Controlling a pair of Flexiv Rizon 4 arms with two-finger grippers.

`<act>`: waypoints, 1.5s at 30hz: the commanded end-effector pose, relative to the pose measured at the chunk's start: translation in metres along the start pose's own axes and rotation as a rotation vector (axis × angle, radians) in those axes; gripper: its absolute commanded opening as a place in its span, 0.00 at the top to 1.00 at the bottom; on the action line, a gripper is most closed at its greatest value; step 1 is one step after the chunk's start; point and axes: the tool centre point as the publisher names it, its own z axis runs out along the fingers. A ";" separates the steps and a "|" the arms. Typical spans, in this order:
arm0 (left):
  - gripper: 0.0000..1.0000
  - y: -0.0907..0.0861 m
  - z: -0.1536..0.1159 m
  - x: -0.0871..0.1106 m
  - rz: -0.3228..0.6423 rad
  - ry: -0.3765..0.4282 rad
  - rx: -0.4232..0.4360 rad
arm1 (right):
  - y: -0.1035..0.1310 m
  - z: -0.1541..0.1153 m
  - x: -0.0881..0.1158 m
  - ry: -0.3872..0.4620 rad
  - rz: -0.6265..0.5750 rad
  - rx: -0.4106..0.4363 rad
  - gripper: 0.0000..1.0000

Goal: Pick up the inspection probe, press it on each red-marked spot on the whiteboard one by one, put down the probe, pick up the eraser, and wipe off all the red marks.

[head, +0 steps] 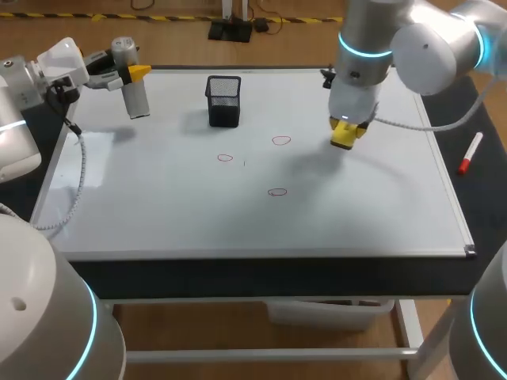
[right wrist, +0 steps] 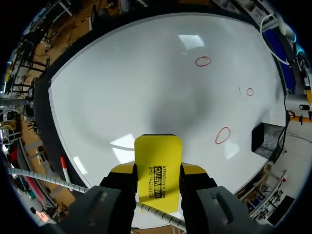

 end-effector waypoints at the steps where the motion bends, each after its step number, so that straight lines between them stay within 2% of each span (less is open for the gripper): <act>1: 1.00 -0.001 0.001 0.001 0.003 -0.005 0.001 | 0.009 0.004 -0.025 0.008 -0.033 -0.002 1.00; 13: 1.00 -0.001 0.001 0.001 0.003 -0.005 0.001 | 0.053 0.009 -0.116 -0.052 -0.252 -0.054 1.00; 26: 1.00 -0.001 0.001 0.001 0.003 -0.005 0.001 | 0.088 0.027 -0.190 -0.055 -0.419 -0.115 1.00; 36: 1.00 -0.001 0.001 0.001 0.003 -0.005 0.001 | 0.109 0.029 -0.222 -0.038 -0.494 -0.120 1.00; 45: 1.00 -0.001 0.001 0.001 0.003 -0.005 0.001 | 0.122 0.036 -0.234 -0.011 -0.514 -0.128 1.00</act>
